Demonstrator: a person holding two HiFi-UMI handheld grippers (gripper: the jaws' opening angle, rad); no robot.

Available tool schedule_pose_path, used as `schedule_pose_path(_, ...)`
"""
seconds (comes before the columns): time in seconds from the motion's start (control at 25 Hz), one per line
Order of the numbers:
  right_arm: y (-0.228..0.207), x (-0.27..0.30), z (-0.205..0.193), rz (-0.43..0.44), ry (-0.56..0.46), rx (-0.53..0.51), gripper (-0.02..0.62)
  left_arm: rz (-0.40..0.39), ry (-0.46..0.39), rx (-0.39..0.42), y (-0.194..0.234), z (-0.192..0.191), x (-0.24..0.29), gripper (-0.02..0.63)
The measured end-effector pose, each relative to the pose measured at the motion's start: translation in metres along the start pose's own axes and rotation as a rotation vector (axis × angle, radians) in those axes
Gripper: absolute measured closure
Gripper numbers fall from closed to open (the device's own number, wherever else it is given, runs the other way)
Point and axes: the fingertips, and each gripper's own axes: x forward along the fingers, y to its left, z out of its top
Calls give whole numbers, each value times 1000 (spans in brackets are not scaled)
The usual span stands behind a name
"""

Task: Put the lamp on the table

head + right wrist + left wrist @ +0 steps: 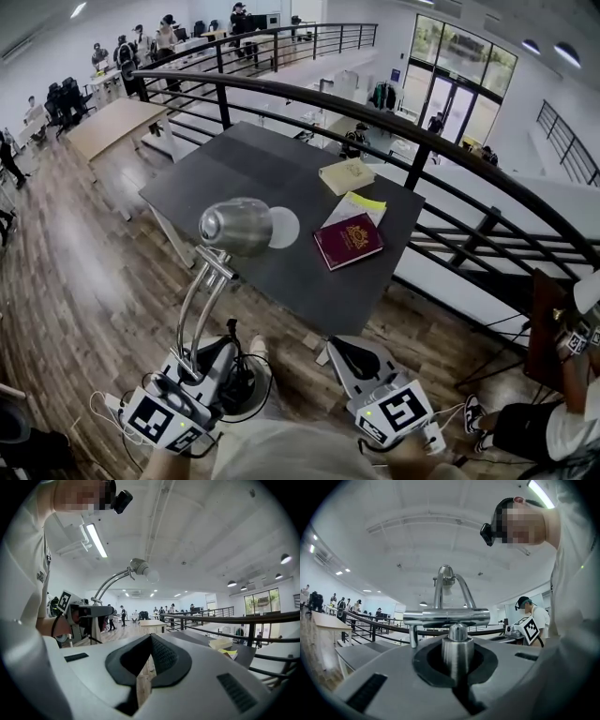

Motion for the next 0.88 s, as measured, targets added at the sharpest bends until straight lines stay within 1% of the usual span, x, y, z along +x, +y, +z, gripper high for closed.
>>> schedule_pose_path(0.16, -18, 34, 4, -18, 8, 7, 595, -13, 8, -10, 36, 2, 19, 606)
schedule_pose_path(0.28, -33, 62, 8, -34, 14, 14, 595, -36, -3, -18, 63, 8, 39, 606)
schedule_pose_path(0.4, -46, 92, 15, -50, 23, 16, 597, -48, 19, -16, 95, 9, 55, 606)
schedule_pose_path(0.88, -111, 240, 41, -106, 66, 36, 595, -110, 30, -39, 247, 26, 138, 606)
